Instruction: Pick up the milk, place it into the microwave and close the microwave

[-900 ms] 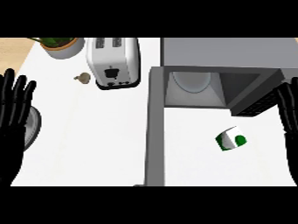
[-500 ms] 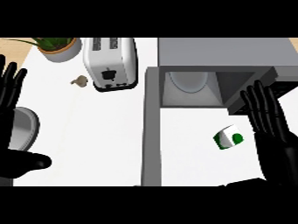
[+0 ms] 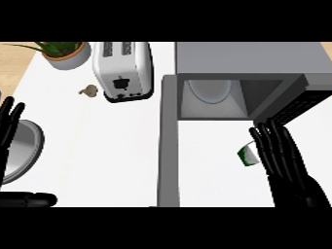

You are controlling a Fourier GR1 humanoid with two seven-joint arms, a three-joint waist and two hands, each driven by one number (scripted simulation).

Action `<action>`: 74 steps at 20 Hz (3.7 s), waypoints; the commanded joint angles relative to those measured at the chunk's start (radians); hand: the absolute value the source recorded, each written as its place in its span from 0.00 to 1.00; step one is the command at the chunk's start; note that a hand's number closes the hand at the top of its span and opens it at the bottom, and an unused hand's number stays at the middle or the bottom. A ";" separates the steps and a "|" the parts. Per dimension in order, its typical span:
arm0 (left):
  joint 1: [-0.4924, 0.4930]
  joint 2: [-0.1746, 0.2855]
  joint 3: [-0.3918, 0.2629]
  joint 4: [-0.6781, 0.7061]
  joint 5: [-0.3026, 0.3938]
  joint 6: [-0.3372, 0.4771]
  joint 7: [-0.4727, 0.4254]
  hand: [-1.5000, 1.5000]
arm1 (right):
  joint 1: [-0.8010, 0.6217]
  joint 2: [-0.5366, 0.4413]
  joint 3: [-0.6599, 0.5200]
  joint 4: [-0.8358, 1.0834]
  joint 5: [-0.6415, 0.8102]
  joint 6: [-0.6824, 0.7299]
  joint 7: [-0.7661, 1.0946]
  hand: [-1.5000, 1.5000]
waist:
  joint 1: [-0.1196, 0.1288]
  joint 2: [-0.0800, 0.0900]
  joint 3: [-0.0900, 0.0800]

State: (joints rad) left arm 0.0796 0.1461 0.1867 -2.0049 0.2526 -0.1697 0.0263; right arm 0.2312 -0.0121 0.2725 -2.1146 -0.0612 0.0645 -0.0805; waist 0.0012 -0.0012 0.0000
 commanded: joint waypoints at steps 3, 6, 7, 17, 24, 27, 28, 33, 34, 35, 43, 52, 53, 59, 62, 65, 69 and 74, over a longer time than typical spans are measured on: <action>0.116 -0.010 0.020 -0.090 0.037 -0.048 0.003 0.00 | 0.069 0.012 0.076 0.056 0.096 -0.112 -0.124 0.00 | 0.001 -0.001 0.000; 0.166 -0.027 0.016 -0.129 0.040 -0.066 -0.009 0.00 | 0.029 0.012 0.014 0.039 0.136 -0.135 -0.064 0.00 | 0.003 0.000 0.000; 0.164 -0.033 0.008 -0.110 0.019 -0.066 -0.021 0.00 | 0.084 0.007 0.028 0.014 0.161 -0.138 -0.093 0.00 | 0.000 -0.001 0.000; 0.285 -0.075 0.009 -0.225 0.020 -0.109 -0.010 0.00 | 0.017 0.012 -0.044 0.277 0.185 -0.278 -0.284 0.00 | 0.003 0.000 0.000; 0.319 -0.095 0.033 -0.158 -0.008 -0.187 -0.110 0.00 | -0.068 0.000 -0.161 0.459 0.129 -0.266 -0.351 0.00 | 0.005 0.001 0.000; 0.344 -0.102 0.049 -0.192 0.026 -0.205 -0.081 0.00 | -0.081 0.009 -0.171 0.454 0.153 -0.298 -0.330 0.00 | 0.004 0.000 0.000; 0.385 -0.122 0.027 -0.247 0.013 -0.206 -0.080 0.00 | -0.068 -0.021 -0.217 0.508 0.105 -0.253 -0.391 0.00 | 0.005 0.000 0.000; 0.249 -0.090 0.076 -0.128 -0.002 -0.193 -0.079 0.00 | -0.120 -0.031 -0.246 0.560 0.165 -0.305 -0.383 0.00 | 0.000 0.001 0.000; 0.342 -0.106 0.087 -0.191 0.045 -0.239 -0.082 0.00 | -0.119 -0.040 -0.263 0.611 0.134 -0.268 -0.414 0.00 | 0.004 0.001 0.000; 0.354 -0.143 0.061 -0.190 -0.014 -0.234 -0.130 0.00 | -0.157 -0.029 -0.276 0.662 0.134 -0.282 -0.432 0.00 | 0.005 0.001 0.000; 0.262 -0.111 0.113 -0.101 -0.005 -0.223 -0.119 0.00 | -0.215 -0.128 -0.378 0.902 0.073 -0.150 -0.569 0.00 | 0.004 0.002 0.000; 0.308 -0.120 0.133 -0.149 0.057 -0.269 -0.090 0.00 | -0.311 -0.155 -0.430 1.162 0.085 -0.123 -0.677 0.00 | 0.005 0.001 0.000; 0.300 -0.120 0.143 -0.110 0.032 -0.281 -0.108 0.00 | -0.295 -0.154 -0.423 1.127 0.083 -0.115 -0.661 0.00 | 0.003 0.001 0.000; 0.430 -0.145 0.058 -0.203 0.006 -0.249 -0.153 0.00 | -0.418 -0.192 -0.497 1.458 0.083 -0.110 -0.842 0.00 | 0.013 0.002 0.001; 0.375 -0.146 0.064 -0.199 -0.010 -0.241 -0.114 0.00 | -0.434 -0.187 -0.476 1.502 0.094 -0.081 -0.851 0.00 | 0.008 0.002 0.001; 0.383 -0.146 0.070 -0.120 -0.022 -0.268 -0.184 0.00 | -0.448 -0.183 -0.475 1.569 0.101 -0.066 -0.902 0.00 | 0.008 0.002 0.001; 0.354 -0.129 0.128 -0.166 0.034 -0.280 -0.115 0.00 | -0.553 -0.221 -0.496 1.724 0.091 0.032 -0.924 0.00 | 0.013 0.004 0.002; 0.315 -0.098 0.179 -0.150 0.118 -0.285 -0.050 0.00 | -0.563 -0.190 -0.508 1.815 0.098 -0.016 -1.015 0.00 | 0.011 0.004 0.001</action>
State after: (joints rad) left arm 0.4082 0.0233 0.3223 -2.1456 0.3036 -0.4488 -0.0770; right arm -0.3107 -0.2047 -0.2234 -0.3783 0.0357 0.0478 -1.0076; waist 0.0128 0.0026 0.0013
